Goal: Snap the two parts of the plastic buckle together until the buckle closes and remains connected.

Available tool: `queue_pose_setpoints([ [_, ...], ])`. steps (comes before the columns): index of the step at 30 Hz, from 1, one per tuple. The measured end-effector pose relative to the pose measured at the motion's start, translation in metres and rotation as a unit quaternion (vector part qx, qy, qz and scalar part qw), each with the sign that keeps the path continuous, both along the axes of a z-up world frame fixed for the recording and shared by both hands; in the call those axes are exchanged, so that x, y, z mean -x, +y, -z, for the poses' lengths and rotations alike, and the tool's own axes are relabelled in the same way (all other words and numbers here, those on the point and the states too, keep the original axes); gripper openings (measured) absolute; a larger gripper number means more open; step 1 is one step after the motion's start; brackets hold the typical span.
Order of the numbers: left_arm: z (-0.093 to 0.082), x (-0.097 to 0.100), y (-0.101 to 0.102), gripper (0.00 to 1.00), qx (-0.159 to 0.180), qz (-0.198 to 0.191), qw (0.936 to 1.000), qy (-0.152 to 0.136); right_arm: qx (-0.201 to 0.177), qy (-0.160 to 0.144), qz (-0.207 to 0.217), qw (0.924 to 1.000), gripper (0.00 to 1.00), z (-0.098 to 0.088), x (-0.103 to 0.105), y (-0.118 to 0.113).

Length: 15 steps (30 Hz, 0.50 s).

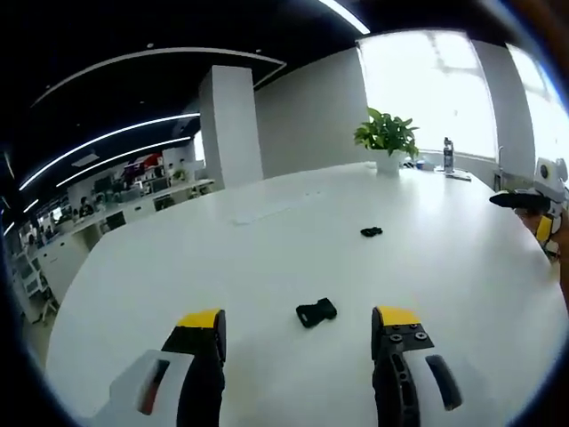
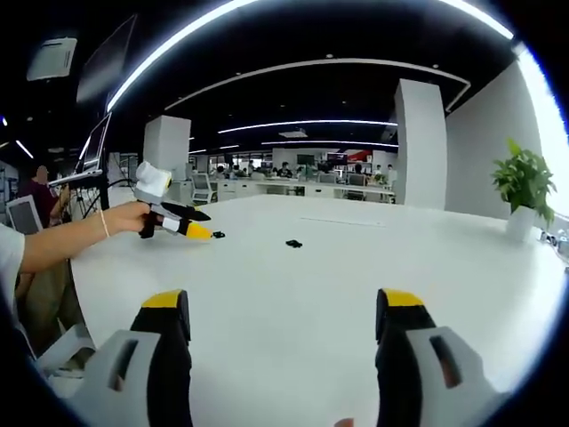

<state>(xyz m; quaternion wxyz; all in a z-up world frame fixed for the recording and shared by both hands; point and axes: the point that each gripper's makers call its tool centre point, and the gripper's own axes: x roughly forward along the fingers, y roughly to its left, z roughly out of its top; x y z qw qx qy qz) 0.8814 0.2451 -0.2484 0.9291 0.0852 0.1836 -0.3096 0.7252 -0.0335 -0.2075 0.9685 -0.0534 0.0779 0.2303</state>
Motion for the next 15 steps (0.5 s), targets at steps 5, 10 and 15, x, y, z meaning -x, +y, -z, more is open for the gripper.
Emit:
queue_pose_setpoints([
  [5, -0.002, -0.003, -0.005, 0.67, 0.014, 0.006, 0.9999, 0.005, -0.010, 0.015, 0.000, 0.9998, 0.87, 0.010, -0.008, -0.001],
  [10, 0.000, -0.008, -0.008, 0.66, 0.004, 0.008, 1.0000, 0.004, -0.010, 0.030, 0.004, 0.9995, 0.86, 0.018, -0.015, -0.003],
  [15, 0.003, -0.007, -0.012, 0.65, -0.003, 0.017, 0.9998, 0.007, -0.006, 0.024, -0.002, 0.9997, 0.86, 0.012, -0.016, 0.003],
])
